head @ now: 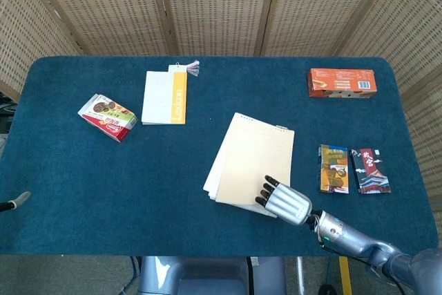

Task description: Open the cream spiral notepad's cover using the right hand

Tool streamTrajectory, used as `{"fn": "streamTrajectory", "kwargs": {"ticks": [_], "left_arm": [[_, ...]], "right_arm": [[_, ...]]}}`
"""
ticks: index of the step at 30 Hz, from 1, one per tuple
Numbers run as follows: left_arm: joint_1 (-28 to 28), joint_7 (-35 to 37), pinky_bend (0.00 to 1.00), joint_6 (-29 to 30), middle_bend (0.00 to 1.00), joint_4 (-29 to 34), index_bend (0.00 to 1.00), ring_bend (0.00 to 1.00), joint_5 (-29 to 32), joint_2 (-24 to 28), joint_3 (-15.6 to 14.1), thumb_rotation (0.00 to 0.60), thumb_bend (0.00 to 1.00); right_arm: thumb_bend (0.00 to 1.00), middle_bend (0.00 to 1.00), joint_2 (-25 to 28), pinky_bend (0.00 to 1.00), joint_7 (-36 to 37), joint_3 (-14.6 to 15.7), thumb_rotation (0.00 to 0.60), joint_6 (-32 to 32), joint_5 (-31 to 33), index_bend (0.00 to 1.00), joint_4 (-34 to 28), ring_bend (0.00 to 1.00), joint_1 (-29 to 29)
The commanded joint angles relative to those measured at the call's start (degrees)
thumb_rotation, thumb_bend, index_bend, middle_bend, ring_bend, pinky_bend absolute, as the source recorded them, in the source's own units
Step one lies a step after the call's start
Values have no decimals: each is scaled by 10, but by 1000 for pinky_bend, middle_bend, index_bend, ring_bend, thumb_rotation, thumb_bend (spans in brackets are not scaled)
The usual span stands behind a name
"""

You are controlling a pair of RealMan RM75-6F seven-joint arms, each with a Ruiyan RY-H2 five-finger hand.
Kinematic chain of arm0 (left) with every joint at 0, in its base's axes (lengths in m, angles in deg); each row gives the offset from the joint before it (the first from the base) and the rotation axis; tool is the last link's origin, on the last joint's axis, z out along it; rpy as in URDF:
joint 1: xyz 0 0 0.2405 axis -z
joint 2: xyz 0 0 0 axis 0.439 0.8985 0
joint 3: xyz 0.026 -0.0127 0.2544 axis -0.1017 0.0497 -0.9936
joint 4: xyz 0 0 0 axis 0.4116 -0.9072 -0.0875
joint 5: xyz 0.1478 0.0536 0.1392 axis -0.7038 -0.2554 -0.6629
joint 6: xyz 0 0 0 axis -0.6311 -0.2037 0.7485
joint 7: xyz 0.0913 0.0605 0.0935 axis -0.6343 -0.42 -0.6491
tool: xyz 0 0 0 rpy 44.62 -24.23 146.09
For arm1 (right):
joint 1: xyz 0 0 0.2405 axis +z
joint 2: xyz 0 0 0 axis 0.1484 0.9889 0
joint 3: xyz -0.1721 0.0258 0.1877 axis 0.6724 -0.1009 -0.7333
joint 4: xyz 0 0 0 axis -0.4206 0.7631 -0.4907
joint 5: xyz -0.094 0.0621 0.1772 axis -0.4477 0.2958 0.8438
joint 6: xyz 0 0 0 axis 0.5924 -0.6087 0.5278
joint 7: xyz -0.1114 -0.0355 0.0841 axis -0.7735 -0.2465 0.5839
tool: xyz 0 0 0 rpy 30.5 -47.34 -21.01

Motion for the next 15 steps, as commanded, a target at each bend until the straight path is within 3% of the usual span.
{"fn": "streamTrajectory", "kwargs": {"ticks": [1, 10, 15], "left_arm": [[0, 0, 0, 0, 0, 0, 0, 0, -1, 0, 0, 600, 0], [-1, 1, 0, 2, 0, 0, 0, 0, -2, 0, -1, 600, 0], [2, 1, 0, -5, 0, -1, 0, 0, 0, 0, -1, 600, 0]], "right_arm": [[646, 644, 13, 327, -1, 19, 600, -21, -28, 626, -15, 521, -3], [646, 644, 30, 331, 3, 50, 600, -53, -78, 627, -35, 521, -11], [646, 644, 34, 337, 36, 26, 600, -42, -43, 626, -51, 521, -10]]}}
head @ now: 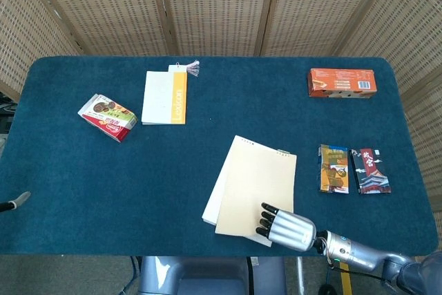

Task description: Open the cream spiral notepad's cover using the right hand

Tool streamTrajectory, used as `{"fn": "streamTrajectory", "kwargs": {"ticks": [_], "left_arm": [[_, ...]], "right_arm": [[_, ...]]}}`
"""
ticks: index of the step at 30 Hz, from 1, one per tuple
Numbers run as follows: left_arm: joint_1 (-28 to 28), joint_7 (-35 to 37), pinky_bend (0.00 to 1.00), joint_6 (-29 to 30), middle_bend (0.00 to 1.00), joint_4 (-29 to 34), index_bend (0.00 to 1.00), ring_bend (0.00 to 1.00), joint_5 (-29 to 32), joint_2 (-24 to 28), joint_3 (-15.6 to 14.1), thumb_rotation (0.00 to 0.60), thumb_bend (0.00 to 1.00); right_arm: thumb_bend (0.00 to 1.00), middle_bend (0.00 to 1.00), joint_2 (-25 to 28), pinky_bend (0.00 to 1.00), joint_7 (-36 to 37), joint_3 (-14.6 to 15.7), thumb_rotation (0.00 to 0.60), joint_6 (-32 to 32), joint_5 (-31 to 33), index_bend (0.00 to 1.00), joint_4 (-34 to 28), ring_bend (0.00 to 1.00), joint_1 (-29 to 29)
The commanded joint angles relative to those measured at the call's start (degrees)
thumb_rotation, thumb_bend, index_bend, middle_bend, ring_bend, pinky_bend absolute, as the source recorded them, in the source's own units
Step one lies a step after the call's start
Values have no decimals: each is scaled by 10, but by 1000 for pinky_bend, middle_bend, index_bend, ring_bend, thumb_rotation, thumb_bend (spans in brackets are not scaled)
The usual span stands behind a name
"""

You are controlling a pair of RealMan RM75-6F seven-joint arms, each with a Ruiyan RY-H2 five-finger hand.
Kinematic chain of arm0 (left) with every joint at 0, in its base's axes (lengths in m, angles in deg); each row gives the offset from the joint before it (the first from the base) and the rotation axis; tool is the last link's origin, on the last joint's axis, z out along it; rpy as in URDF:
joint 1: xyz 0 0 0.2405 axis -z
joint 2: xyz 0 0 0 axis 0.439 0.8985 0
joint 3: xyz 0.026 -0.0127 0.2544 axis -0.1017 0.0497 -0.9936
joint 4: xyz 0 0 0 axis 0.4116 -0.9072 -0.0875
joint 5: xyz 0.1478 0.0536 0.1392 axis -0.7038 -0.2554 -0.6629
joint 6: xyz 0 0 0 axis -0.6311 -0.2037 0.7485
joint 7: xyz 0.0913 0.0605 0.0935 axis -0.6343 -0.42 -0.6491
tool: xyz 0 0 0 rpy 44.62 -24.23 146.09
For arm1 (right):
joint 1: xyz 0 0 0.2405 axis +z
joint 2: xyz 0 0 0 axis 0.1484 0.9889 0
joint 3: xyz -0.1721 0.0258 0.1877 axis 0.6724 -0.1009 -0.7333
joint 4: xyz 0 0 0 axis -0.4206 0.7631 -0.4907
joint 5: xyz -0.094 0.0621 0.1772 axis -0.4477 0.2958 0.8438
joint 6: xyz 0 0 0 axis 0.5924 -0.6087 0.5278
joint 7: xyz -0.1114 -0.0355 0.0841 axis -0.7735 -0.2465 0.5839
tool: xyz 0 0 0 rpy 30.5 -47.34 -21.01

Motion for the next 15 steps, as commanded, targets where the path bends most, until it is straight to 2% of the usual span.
{"fn": "streamTrajectory", "kwargs": {"ticks": [1, 5, 11, 15], "left_arm": [[2, 1, 0, -4, 0, 0, 0, 0, 2, 0, 0, 600, 0], [2, 1, 0, -4, 0, -1, 0, 0, 5, 0, 2, 600, 0], [6, -7, 0, -11, 0, 1, 0, 0, 5, -2, 0, 600, 0], [10, -8, 0, -22, 0, 2, 0, 0, 8, -2, -2, 600, 0]], "right_arm": [[646, 645, 4, 337, 37, -31, 600, 12, 44, 627, -16, 521, 2], [646, 649, 23, 339, 94, -92, 600, 30, 121, 627, -50, 527, 13], [646, 649, 62, 339, 118, -183, 600, 100, 242, 627, -101, 528, 36], [653, 651, 71, 342, 121, -270, 600, 207, 398, 627, -106, 529, 55]]}}
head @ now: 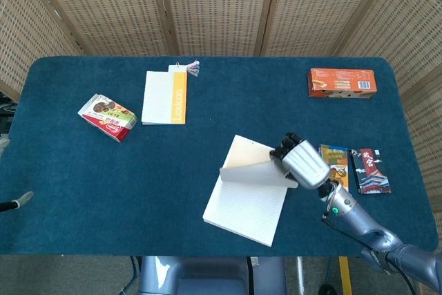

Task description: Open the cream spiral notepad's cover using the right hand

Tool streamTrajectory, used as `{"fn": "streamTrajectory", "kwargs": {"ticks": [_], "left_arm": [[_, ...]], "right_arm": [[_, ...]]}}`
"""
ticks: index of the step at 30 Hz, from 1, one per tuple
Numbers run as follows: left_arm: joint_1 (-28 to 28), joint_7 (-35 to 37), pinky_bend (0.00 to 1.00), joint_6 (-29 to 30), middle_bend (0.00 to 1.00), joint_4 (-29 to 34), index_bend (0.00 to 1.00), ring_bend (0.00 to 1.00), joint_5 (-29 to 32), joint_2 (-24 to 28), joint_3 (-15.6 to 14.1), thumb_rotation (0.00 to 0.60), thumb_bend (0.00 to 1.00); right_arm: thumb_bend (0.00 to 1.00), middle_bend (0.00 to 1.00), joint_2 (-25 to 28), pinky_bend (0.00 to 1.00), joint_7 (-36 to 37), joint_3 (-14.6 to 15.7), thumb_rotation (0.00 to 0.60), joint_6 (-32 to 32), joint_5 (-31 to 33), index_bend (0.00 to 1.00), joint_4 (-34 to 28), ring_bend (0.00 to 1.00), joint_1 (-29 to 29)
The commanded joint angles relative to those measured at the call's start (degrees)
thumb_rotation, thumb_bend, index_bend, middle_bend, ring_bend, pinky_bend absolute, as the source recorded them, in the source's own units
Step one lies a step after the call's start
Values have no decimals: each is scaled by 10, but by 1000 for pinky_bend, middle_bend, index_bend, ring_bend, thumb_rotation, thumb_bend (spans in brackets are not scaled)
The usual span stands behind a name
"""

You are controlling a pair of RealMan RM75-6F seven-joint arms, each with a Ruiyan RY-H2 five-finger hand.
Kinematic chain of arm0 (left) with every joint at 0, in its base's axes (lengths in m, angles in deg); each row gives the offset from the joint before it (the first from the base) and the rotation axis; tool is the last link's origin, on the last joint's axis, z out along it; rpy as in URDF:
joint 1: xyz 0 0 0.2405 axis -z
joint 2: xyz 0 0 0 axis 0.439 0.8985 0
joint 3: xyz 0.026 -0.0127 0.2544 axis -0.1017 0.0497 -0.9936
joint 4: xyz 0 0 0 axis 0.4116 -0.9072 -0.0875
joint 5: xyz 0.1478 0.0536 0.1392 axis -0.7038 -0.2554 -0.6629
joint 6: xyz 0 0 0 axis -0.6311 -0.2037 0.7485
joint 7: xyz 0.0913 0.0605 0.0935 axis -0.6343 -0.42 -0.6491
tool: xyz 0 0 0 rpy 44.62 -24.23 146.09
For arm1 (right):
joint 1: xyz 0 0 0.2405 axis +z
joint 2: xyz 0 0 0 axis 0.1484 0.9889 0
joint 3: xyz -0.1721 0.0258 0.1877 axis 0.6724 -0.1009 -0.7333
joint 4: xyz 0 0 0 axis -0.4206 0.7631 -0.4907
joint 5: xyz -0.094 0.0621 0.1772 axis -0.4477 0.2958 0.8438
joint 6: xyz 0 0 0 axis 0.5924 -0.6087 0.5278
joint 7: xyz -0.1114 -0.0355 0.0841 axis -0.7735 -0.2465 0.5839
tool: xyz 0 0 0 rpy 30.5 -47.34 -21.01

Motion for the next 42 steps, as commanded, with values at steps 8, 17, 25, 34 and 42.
{"fn": "streamTrajectory", "kwargs": {"ticks": [8, 17, 25, 34, 42], "left_arm": [[8, -10, 0, -15, 0, 3, 0, 0, 15, -2, 3, 600, 0], [27, -30, 0, -47, 0, -3, 0, 0, 55, -9, 15, 600, 0], [41, -57, 0, -74, 0, -4, 0, 0, 91, -16, 21, 600, 0], [43, -67, 0, -74, 0, -1, 0, 0, 95, -20, 21, 600, 0], [38, -98, 0, -44, 0, 0, 0, 0, 69, -37, 14, 600, 0]], "right_arm": [[672, 653, -5, 345, -49, -153, 600, 233, 308, 627, 39, 532, 49], [672, 651, -84, 349, -117, -188, 600, 319, 420, 627, 199, 543, 96], [0, 0, -127, 0, -91, -197, 600, 396, 419, 0, 329, 0, 133], [0, 0, -128, 0, 26, -211, 600, 263, 354, 0, 313, 0, 111], [0, 0, -60, 0, 148, -142, 600, 38, 213, 0, 187, 0, 6]]}}
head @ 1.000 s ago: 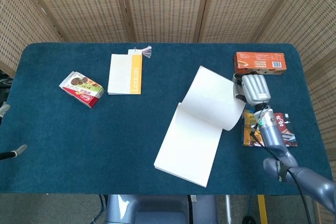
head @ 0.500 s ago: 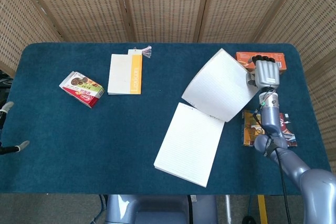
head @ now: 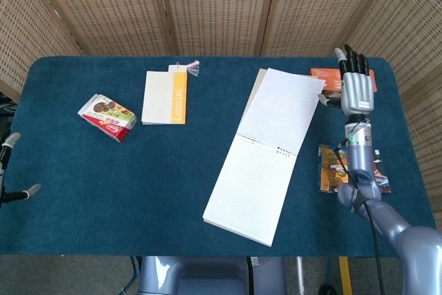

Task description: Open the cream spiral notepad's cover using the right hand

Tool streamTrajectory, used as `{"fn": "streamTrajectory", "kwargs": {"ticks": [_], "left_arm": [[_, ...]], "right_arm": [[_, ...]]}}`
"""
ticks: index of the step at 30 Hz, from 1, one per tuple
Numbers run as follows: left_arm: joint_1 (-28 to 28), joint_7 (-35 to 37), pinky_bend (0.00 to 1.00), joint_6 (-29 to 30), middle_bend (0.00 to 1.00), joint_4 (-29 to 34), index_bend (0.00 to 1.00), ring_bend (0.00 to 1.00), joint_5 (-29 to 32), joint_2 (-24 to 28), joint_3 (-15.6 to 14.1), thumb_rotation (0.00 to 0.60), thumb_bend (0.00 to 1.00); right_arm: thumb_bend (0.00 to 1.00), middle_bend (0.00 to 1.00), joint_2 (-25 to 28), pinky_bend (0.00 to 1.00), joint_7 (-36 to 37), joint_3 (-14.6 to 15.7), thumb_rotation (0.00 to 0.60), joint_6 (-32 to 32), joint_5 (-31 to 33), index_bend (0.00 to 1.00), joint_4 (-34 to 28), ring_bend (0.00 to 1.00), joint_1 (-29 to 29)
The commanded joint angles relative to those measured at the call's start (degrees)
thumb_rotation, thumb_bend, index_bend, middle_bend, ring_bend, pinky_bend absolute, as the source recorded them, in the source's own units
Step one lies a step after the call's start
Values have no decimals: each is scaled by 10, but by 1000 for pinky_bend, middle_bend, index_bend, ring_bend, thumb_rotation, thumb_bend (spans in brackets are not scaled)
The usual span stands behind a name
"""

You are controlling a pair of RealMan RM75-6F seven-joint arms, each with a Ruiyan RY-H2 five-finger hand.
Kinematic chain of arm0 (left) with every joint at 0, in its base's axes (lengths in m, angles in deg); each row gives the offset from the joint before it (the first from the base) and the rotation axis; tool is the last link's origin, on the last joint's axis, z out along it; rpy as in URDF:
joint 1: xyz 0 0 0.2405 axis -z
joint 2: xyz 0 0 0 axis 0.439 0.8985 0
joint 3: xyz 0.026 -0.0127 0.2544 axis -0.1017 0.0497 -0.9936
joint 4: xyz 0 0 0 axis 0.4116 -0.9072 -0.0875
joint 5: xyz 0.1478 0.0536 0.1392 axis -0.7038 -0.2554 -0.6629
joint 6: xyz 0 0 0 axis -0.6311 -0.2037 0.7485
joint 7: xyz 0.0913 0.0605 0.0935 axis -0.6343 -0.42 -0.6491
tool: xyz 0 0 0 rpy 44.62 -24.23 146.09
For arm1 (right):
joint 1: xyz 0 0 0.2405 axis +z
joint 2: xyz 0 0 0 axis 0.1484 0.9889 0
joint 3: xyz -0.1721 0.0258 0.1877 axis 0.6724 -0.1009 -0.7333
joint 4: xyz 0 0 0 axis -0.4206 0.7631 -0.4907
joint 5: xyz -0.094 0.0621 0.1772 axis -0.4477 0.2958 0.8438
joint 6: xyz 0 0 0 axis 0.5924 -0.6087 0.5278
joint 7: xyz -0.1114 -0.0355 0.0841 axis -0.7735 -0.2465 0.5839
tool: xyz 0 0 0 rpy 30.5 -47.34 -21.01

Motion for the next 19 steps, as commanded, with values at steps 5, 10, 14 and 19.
{"fn": "streamTrajectory", "kwargs": {"ticks": [5, 10, 14, 19], "left_arm": [[-9, -1, 0, 21, 0, 4, 0, 0, -38, -6, -14, 600, 0], [-15, 1, 0, 37, 0, 0, 0, 0, -72, -9, -24, 600, 0], [-15, 5, 0, 39, 0, -3, 0, 0, -87, -13, -28, 600, 0], [-18, 18, 0, 44, 0, -3, 0, 0, -89, -8, -27, 600, 0]], "right_arm": [[0, 0, 138, 0, 32, 97, 600, -190, -127, 0, -269, 0, -159], [0, 0, 187, 0, 17, 146, 600, -246, -154, 0, -377, 0, -236], [0, 0, 194, 0, -36, 173, 600, -297, -177, 0, -417, 0, -285], [0, 0, 184, 0, -94, 186, 600, -332, -195, 0, -439, 0, -320]]}}
